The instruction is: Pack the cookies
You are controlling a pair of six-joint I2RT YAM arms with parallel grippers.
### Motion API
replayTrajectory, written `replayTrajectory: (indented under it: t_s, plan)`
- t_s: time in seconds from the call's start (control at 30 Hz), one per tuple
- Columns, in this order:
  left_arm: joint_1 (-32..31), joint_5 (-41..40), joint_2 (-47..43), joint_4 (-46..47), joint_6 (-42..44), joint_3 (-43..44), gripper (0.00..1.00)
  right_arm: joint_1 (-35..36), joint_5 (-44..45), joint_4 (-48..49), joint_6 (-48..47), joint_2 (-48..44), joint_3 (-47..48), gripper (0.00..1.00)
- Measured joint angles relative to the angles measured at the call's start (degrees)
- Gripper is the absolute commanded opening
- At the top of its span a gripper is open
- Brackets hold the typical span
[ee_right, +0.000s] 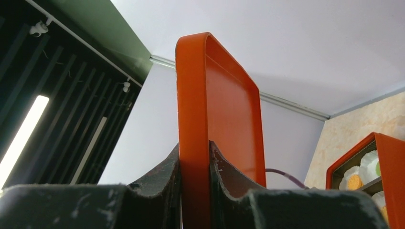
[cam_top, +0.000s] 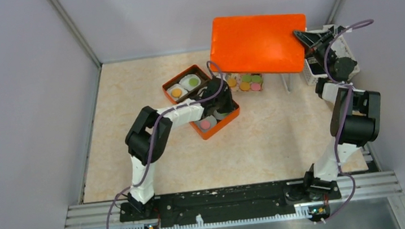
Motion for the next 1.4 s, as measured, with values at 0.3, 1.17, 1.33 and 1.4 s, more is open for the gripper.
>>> replayTrajectory:
  t_s: [0.3, 1.17, 1.33, 1.4]
  plan:
    - [-1.4, 9.3, 5.6, 6.9, 0.3, 3.1, 0.0, -0.8, -0.4, 0.0, -0.5, 0.2, 0.0, 0.0]
    - [-3.4, -17.7, -14.5, -12.9, 16.6, -0.9, 0.0, -0.5, 1.4, 0.0, 2.9, 1.3, 0.9, 0.0]
    - [2.0, -25.4, -8.6, -19.0, 15.8, 4.8, 0.0, -0.5, 1.8, 0.2, 2.9, 1.3, 0.9, 0.0]
    - [5.0, -27.3, -6.8, -21.5, 15.2, 5.5, 0.0, -0.5, 1.8, 0.3, 3.0, 1.3, 1.0, 0.0]
